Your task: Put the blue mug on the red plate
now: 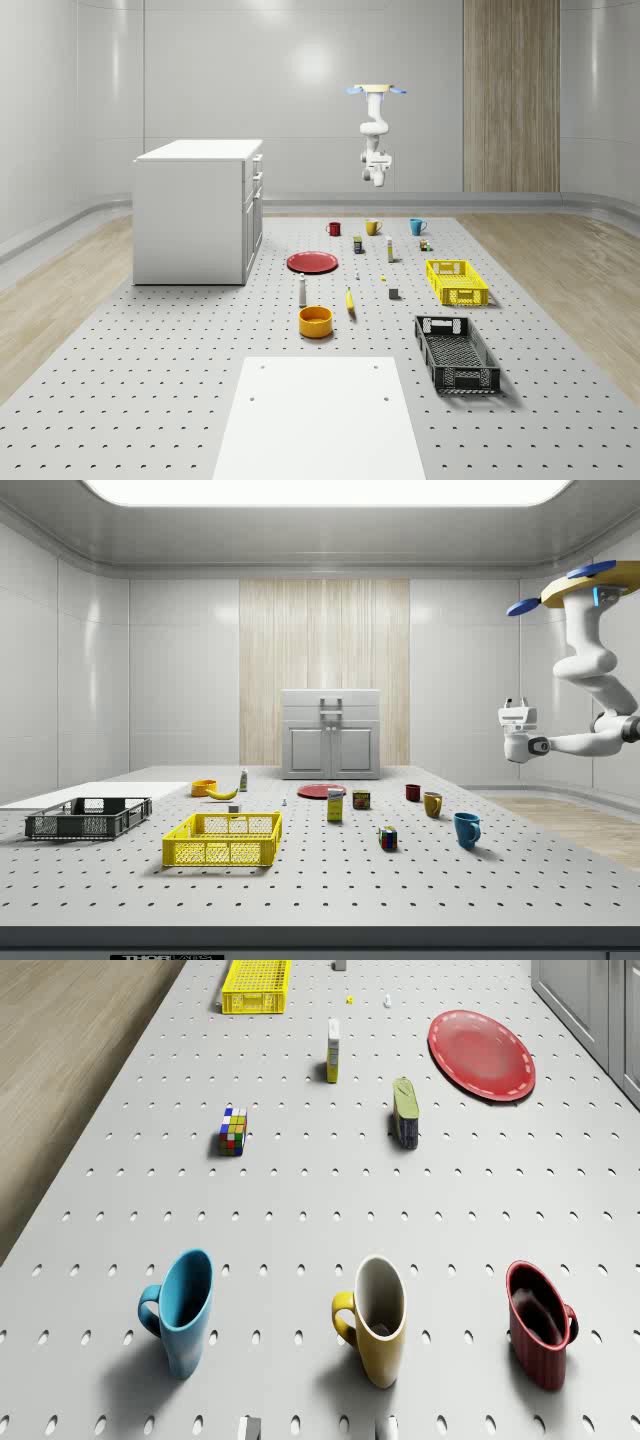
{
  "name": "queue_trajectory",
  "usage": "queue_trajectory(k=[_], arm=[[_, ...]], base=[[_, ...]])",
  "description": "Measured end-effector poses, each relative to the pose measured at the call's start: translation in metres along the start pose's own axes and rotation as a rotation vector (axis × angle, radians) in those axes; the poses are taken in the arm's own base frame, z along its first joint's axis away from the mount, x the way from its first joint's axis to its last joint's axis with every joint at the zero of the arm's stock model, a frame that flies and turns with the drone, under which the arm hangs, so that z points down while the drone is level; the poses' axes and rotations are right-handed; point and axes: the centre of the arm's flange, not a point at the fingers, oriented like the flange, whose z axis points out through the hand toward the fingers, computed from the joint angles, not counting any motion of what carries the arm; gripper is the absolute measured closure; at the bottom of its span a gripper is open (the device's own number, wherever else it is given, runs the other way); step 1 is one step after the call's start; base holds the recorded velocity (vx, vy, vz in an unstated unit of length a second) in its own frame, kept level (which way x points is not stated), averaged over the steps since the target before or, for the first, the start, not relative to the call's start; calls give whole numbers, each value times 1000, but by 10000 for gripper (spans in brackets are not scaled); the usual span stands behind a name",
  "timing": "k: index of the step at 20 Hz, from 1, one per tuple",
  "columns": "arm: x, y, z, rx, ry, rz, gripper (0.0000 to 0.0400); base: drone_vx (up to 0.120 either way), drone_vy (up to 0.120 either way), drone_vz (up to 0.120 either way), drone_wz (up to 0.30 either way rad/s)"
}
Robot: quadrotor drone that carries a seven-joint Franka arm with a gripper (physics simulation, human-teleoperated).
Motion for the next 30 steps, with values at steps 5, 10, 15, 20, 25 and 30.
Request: queue_trajectory(k=[5,10,15,20,25,30], arm=[[-3,3,-37,3,3,0,0],[-1,1,-66,6,6,0,0],[0,0,-83,8,8,0,0],[0,0,-90,11,11,0,0],[0,0,-93,14,14,0,0],[-1,0,-93,16,17,0,0]], base=[[0,0,0,0],[0,0,0,0],[0,0,0,0],[0,0,0,0],[16,0,0,0],[120,80,0,0]])
